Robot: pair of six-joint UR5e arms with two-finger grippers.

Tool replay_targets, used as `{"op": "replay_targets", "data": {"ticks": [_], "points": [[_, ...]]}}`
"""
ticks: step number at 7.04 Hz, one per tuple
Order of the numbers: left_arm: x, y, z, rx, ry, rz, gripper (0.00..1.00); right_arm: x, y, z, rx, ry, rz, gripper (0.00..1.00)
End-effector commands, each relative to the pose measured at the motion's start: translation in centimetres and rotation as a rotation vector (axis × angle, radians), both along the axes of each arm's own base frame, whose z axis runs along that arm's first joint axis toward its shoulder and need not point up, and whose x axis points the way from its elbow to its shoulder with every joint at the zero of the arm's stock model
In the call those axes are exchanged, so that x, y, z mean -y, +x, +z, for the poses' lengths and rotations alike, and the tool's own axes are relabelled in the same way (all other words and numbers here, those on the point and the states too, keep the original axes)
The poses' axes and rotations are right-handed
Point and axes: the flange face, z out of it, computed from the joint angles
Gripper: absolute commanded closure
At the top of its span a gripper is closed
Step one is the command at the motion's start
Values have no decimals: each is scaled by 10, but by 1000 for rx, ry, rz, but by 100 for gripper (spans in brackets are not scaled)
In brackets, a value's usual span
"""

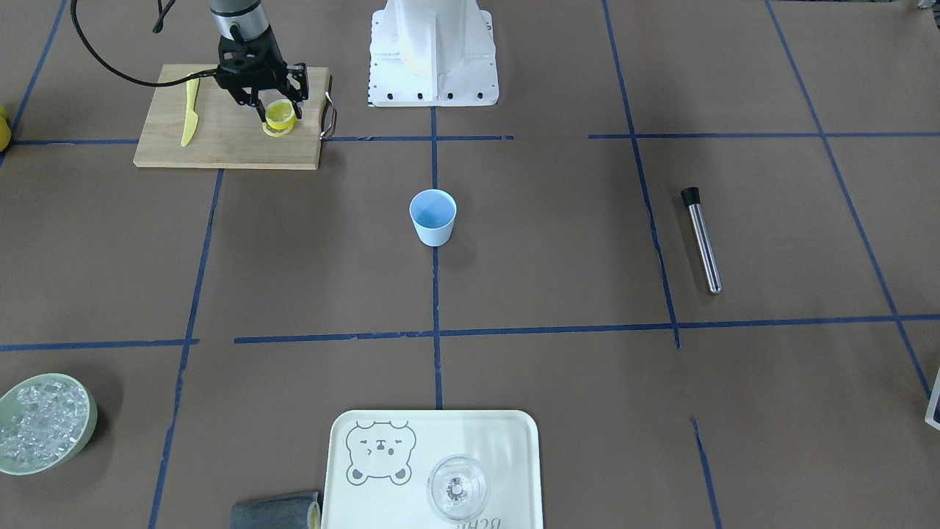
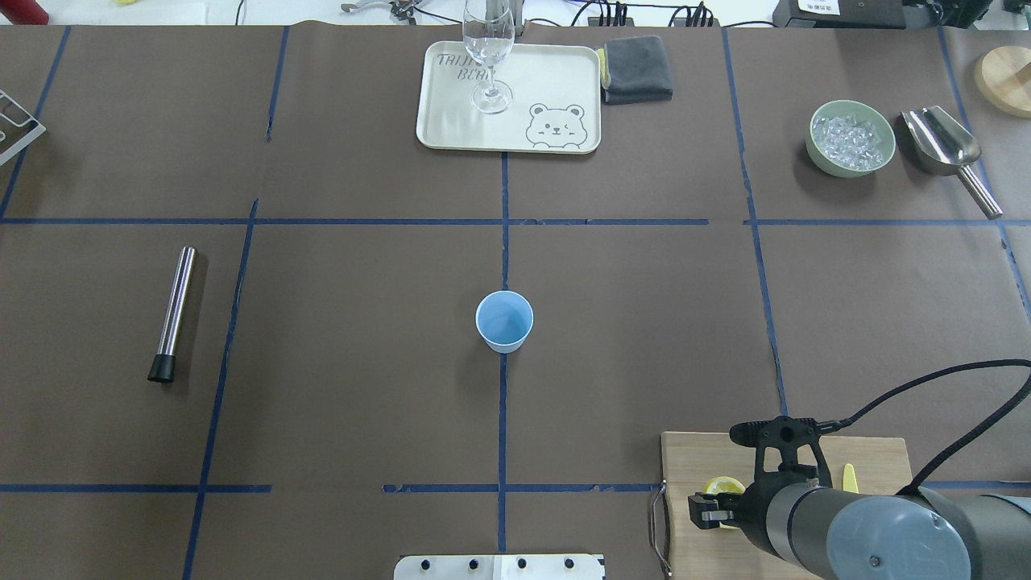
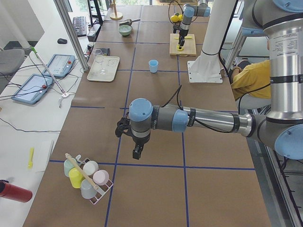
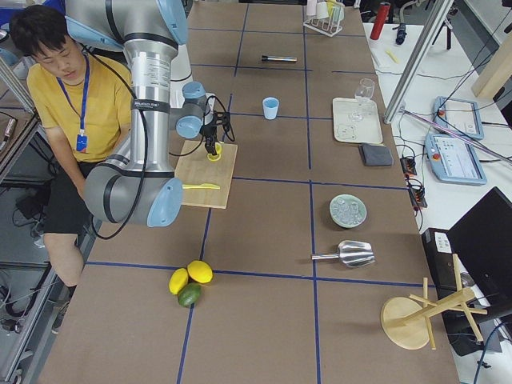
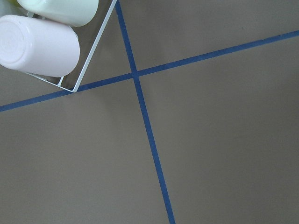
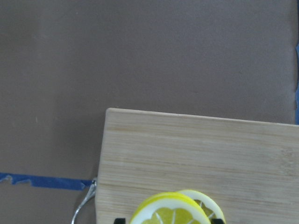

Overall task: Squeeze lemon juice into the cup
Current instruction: 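Carry the lemon slice with the right gripper above the blue cup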

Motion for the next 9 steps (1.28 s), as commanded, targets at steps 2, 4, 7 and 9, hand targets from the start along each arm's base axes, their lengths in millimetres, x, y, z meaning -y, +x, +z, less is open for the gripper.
{"op": "replay_targets", "data": {"ticks": [2,4,7,9], "points": [[0,0,1,0,-5,0,0,14,9,-17,33,-2,29,100],[0,0,1,0,-6,0,0,19,-8,-42,21,-9,30,100],[0,0,1,0,-2,0,0,46,-34,-122,4,-33,55,100],[0,0,1,0,-5,0,0,81,-35,-192,2,-85,77,100]]}}
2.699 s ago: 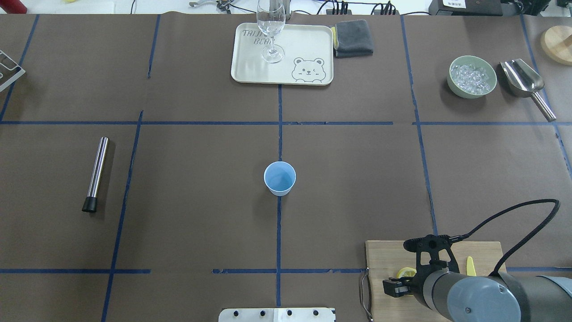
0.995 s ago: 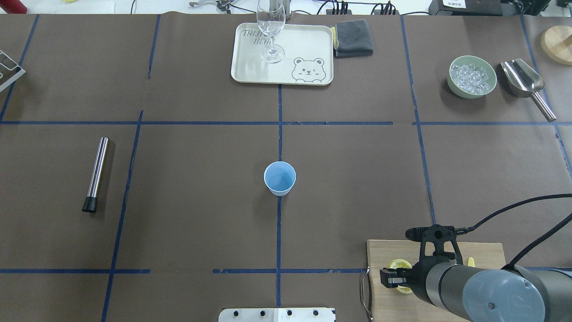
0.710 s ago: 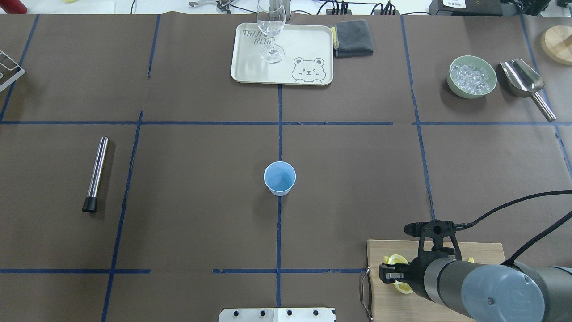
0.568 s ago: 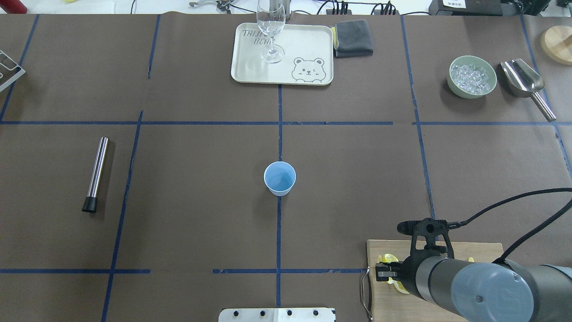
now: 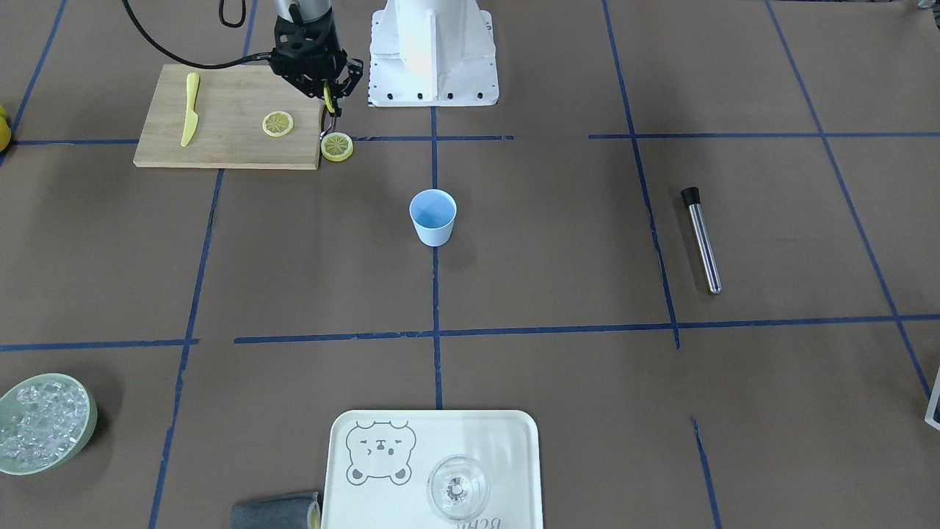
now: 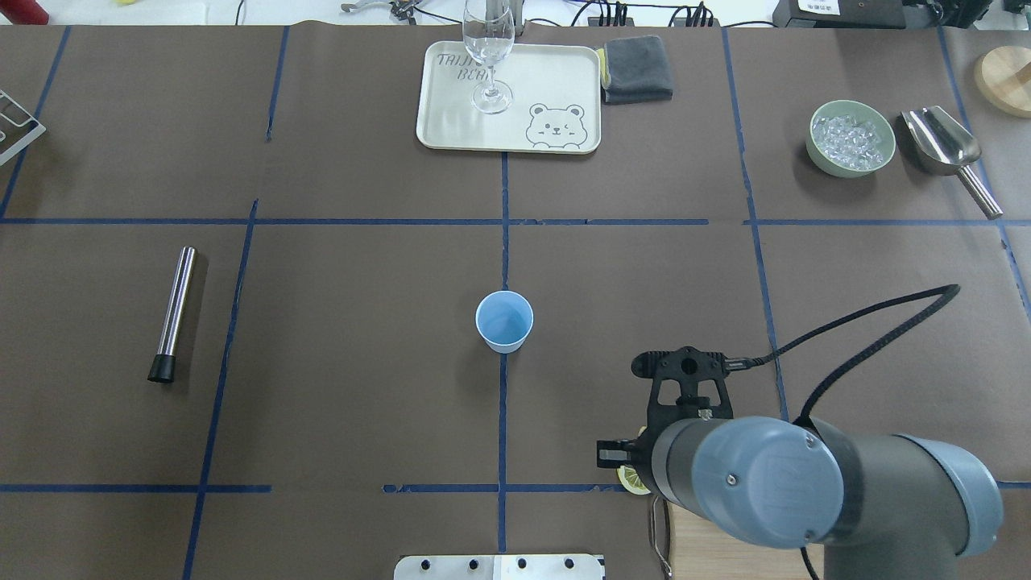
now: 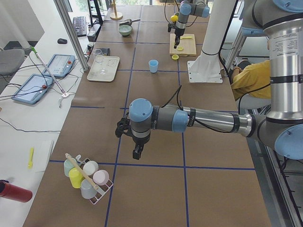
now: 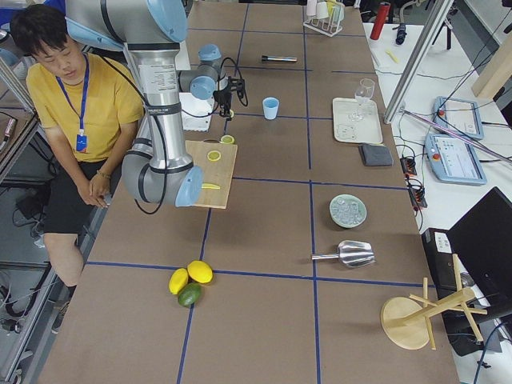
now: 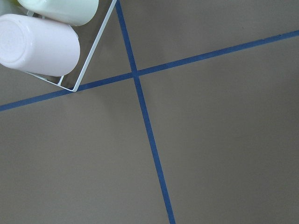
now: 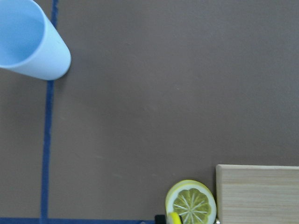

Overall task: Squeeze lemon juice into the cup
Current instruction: 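Carry the lemon slice with the right gripper above the blue cup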

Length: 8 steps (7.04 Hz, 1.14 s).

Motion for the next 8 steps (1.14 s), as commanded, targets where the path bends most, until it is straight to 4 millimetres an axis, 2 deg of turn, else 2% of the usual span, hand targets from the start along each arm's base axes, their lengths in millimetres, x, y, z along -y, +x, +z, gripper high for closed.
{"op": "replay_targets", "data": {"ticks": [1,3,4,6,7,8], "points": [[0,0,0,0,-2,0,0,42,-3,-67,13,-45,32,100],[0,0,1,0,-8,0,0,85,-34,-96,-3,-25,56,100],[0,0,1,0,-8,0,0,100,-43,-107,-12,-11,56,100],[0,0,2,0,-9,0,0,131,-80,-131,-44,-14,72,100],[0,0,2,0,-9,0,0,137,-92,-133,-62,-12,67,100],[-1,1,3,0,-14,1,0,138,-94,-131,-66,-14,66,100]]}}
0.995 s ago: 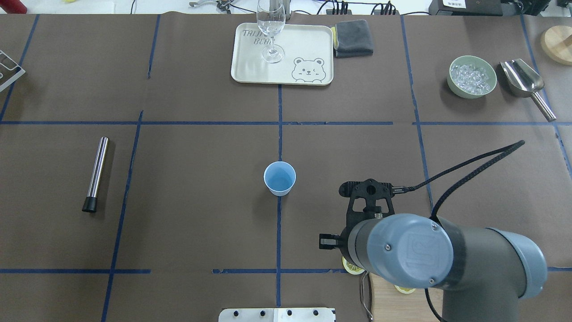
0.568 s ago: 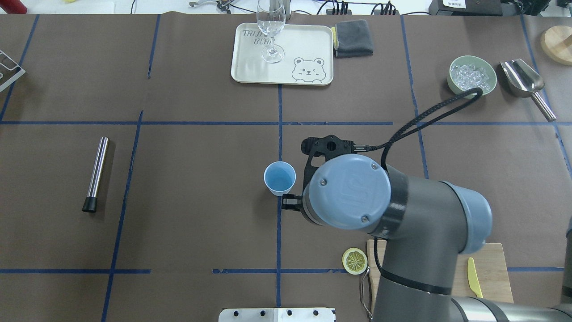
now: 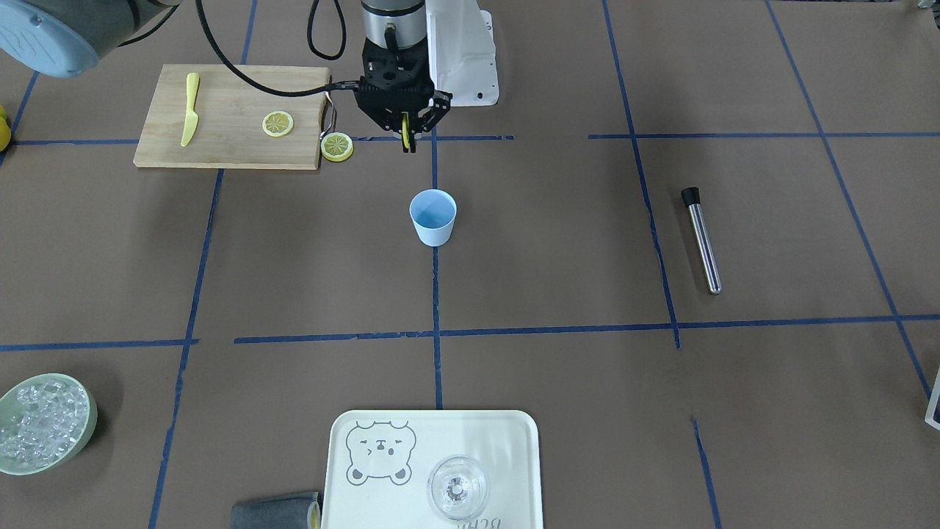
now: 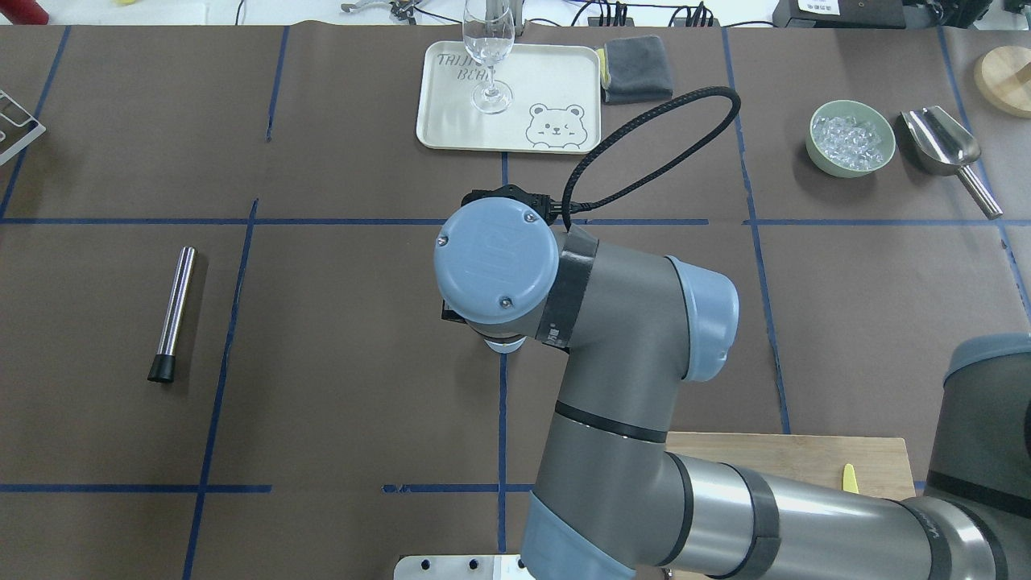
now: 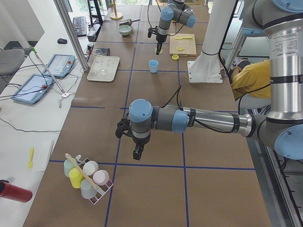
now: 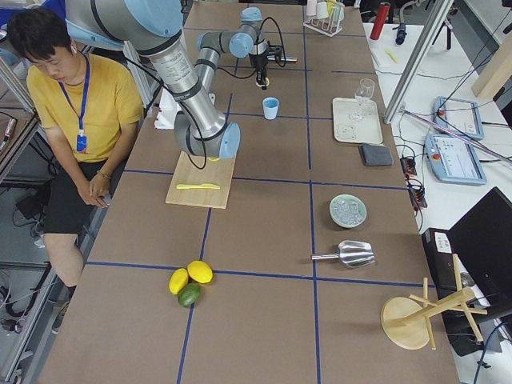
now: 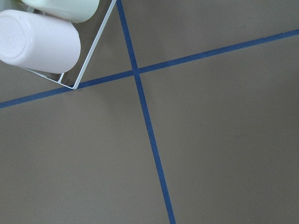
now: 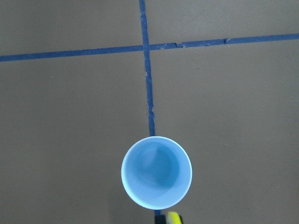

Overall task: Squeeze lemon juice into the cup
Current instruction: 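Squeeze the lemon slice with the right gripper over the blue cup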

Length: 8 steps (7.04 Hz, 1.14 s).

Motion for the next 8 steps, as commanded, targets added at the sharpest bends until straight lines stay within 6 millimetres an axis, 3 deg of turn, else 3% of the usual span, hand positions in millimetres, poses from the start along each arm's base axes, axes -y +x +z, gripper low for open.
{"op": "replay_targets", "data": {"ticks": [1,4,5,6,8], "points": [[-1,1,1,-1,-4,1,0,7,-9,0,-21,9,-11,100],[-1,1,2,-3,-4,3,0,37,-26,21,-32,33,-9,100],[-1,1,2,-3,-5,2,0,37,-26,23,-34,32,-9,67],[-1,1,3,-3,-10,1,0,36,-26,23,-32,30,-10,1],[-1,1,3,-3,-10,1,0,35,-25,20,-26,32,-11,0]]}}
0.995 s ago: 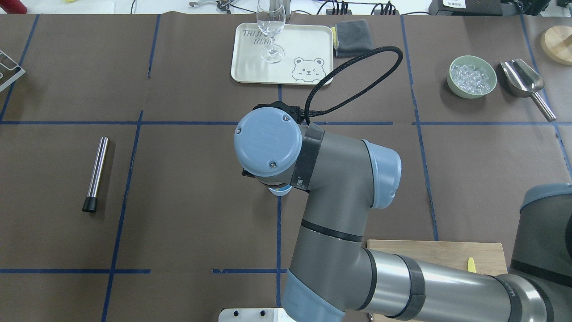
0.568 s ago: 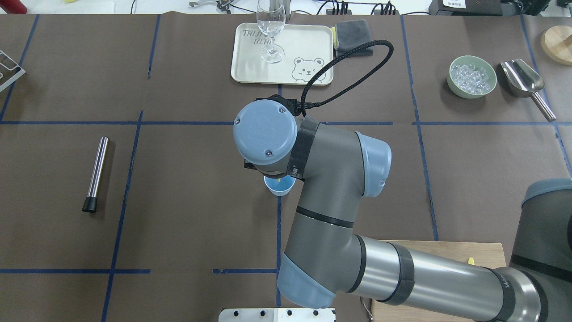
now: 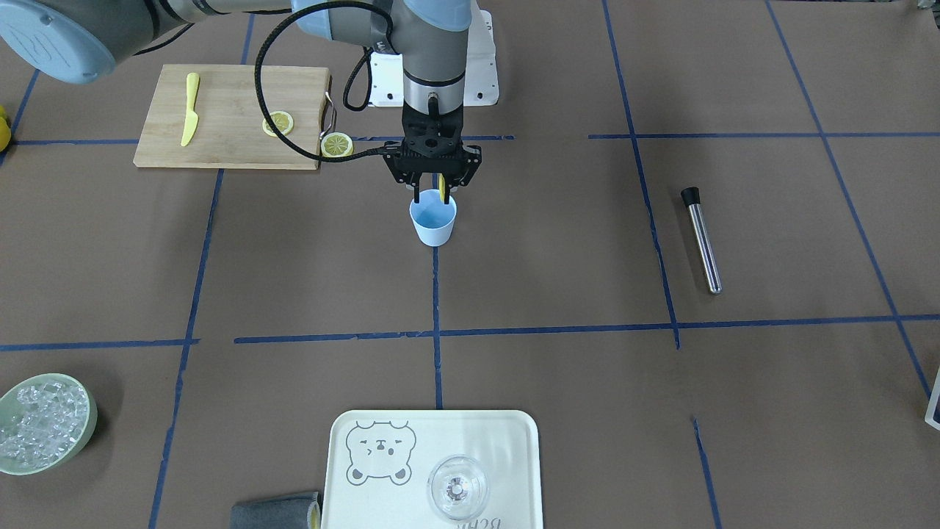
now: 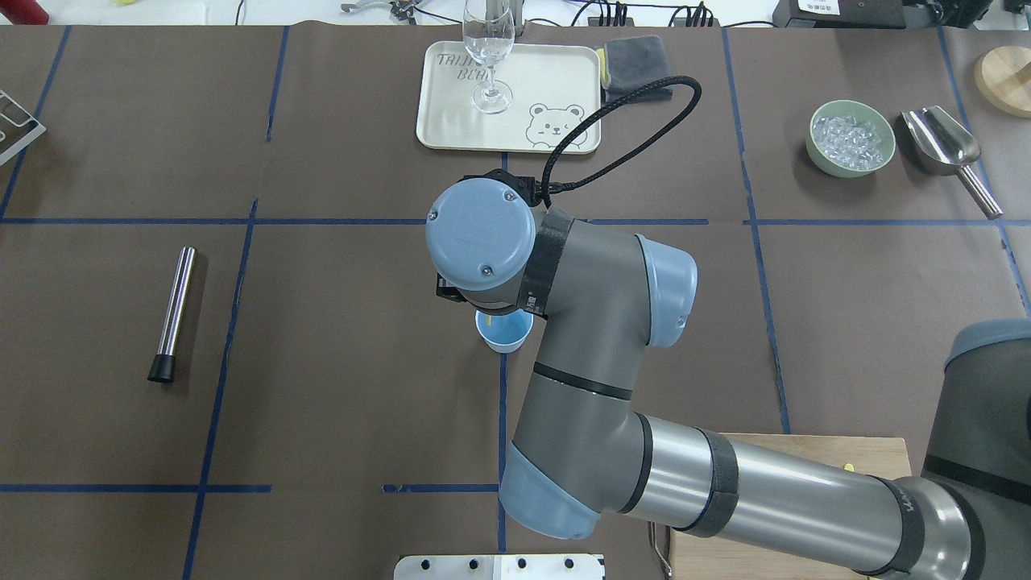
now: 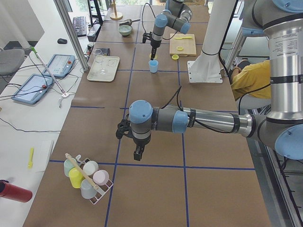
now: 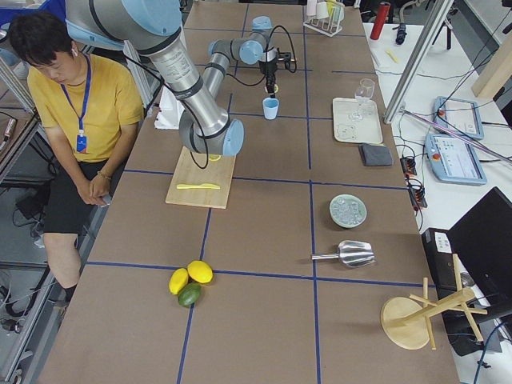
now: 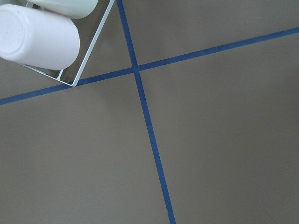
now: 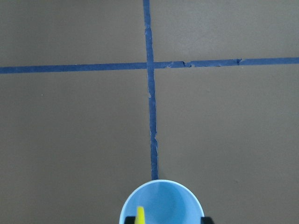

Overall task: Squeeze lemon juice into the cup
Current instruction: 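Squeeze the lemon slice with the right gripper over the blue cup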

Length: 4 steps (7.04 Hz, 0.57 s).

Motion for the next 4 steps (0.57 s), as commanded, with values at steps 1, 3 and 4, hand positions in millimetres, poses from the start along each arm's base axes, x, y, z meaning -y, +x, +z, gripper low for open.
{"op": "replay_targets", "data": {"ticks": [1,3,4], "points": [[0,0,1,0,-1,0,0,-1,1,0,3,0,-1,0],[0,1,1,-8,-3,2,0,-5,8,-3,22,-7,-19,0],[0,2,2,-12,-6,3,0,0,25,-1,31,9,-40,0]]}}
